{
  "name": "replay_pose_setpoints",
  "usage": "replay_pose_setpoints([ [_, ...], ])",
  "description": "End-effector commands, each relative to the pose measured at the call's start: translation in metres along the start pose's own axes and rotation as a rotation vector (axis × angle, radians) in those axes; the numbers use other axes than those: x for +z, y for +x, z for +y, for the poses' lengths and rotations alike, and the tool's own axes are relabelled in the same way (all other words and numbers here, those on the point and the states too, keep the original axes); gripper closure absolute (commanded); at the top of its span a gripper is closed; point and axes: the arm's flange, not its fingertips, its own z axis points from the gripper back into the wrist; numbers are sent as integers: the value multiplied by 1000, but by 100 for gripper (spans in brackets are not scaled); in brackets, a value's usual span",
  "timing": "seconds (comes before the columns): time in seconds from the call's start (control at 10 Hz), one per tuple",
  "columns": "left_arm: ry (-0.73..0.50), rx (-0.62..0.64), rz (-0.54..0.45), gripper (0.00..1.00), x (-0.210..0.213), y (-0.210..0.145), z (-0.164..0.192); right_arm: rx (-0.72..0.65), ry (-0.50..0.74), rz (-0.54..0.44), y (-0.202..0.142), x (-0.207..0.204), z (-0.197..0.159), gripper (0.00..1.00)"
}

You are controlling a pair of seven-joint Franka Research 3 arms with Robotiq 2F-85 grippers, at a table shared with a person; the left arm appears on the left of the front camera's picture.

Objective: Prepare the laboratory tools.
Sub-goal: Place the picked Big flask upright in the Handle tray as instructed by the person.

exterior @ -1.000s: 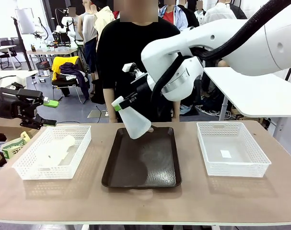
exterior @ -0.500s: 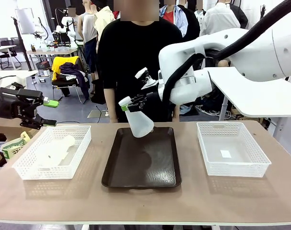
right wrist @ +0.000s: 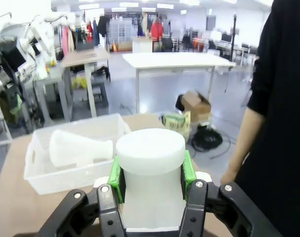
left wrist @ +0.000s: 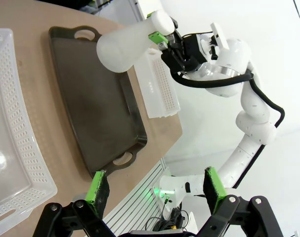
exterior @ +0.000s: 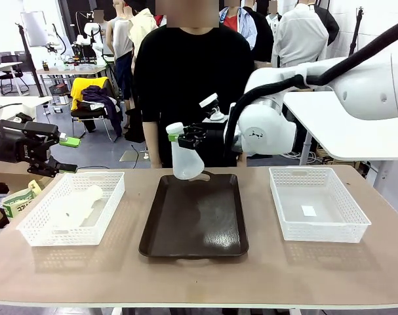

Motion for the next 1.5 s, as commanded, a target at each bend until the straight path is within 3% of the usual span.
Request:
replay_pose_setpoints([
  [0.0, -17, 3, -9, 0, 1, 1, -1, -27, 14, -116, -20, 13, 24, 100],
  [0.8, -17, 3, -9, 0, 1, 1, -1, -109, 89, -130, -46, -3, 32, 100],
  [1.4, -17, 3, -9, 0, 1, 1, -1, -139, 66, -133, -64, 0, 16, 100],
])
